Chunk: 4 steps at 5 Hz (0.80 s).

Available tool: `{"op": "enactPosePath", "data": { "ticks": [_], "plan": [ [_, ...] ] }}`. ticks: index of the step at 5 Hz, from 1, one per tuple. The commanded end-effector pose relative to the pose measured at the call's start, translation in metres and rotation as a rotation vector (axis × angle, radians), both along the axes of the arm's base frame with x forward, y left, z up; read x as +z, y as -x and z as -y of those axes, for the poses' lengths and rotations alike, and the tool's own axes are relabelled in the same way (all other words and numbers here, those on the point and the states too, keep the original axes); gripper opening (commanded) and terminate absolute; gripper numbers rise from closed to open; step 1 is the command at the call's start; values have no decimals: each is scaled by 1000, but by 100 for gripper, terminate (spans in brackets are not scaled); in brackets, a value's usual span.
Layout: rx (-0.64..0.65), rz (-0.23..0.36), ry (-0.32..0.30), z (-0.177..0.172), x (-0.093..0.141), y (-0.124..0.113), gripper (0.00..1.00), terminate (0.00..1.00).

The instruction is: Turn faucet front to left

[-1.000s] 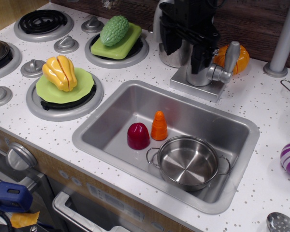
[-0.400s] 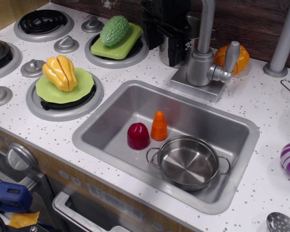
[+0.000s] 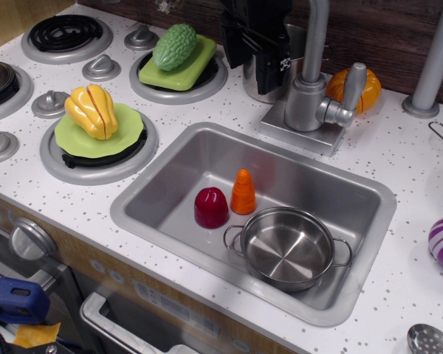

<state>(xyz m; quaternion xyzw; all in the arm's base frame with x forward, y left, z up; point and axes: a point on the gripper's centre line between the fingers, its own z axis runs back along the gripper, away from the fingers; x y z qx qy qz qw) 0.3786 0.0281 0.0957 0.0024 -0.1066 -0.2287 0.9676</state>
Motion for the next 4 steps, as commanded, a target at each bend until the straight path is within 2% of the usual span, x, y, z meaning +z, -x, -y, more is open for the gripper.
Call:
{"op": "enactPosePath", "data": {
  "ticks": [1,3,4],
  "plan": [
    [-37,72,-19,-9,19,-16,100,0],
    [-64,78,-35,-12,19,-25,100,0],
    [-38,83,-45,-9,19,-22,100,100]
  ]
}}
